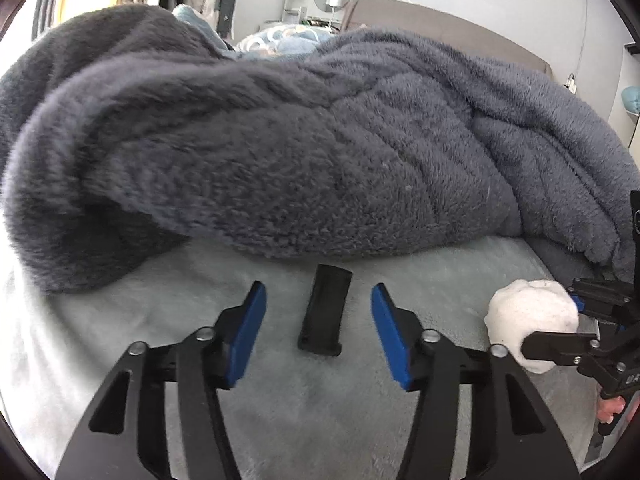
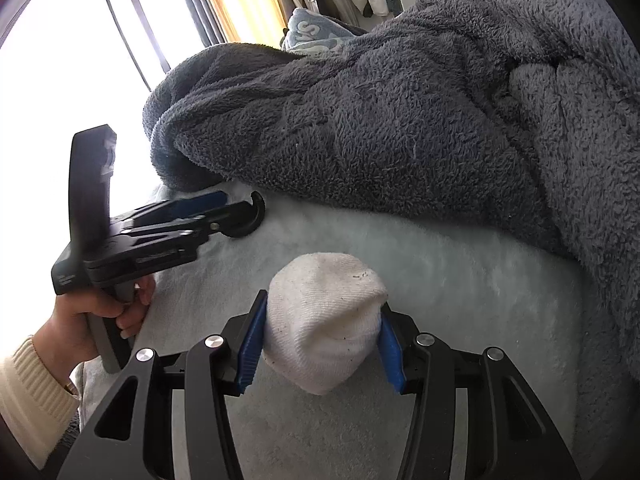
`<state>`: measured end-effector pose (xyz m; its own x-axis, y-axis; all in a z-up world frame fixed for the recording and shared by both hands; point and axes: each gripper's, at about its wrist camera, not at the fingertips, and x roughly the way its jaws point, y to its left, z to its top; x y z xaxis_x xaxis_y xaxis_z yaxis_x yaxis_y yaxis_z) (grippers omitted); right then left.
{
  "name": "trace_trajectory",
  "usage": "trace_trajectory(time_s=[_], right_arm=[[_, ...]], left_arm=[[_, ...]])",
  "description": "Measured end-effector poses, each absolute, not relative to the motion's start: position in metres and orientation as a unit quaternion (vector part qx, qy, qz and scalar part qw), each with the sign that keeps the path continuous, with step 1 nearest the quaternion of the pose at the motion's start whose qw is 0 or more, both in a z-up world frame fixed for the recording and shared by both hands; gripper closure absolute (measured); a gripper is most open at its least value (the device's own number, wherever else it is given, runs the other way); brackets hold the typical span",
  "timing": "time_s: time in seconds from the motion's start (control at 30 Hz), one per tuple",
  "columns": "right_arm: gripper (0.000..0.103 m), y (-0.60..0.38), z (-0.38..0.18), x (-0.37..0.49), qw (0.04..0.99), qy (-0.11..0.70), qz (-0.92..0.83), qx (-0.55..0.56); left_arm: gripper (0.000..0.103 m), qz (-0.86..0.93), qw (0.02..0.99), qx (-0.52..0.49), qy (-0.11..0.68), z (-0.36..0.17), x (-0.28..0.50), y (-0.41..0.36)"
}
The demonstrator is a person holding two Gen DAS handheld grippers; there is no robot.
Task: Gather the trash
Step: 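Grasp the small black clip with the left tool while the right holds the ball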
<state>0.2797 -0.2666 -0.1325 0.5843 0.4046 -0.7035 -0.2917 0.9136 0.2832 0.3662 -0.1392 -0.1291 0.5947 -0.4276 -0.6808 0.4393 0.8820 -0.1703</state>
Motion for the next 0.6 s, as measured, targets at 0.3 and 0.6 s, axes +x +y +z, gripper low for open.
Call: trace_trajectory(time_s=[0.3,0.6], right_arm=[[0.052,-0.269,-0.132,0.274,0.886,0.412,0.199,0.073],[0.052,-0.274,-0.131,0.262,0.884,0.417,0.198,0.07]], left_arm=[[0.057,-0.242,0.879,0.009,0.411,-0.146,0.382,-0.148],[0.076,-0.223,0.882,0.015,0.415,-0.151,0.386,-0.151]])
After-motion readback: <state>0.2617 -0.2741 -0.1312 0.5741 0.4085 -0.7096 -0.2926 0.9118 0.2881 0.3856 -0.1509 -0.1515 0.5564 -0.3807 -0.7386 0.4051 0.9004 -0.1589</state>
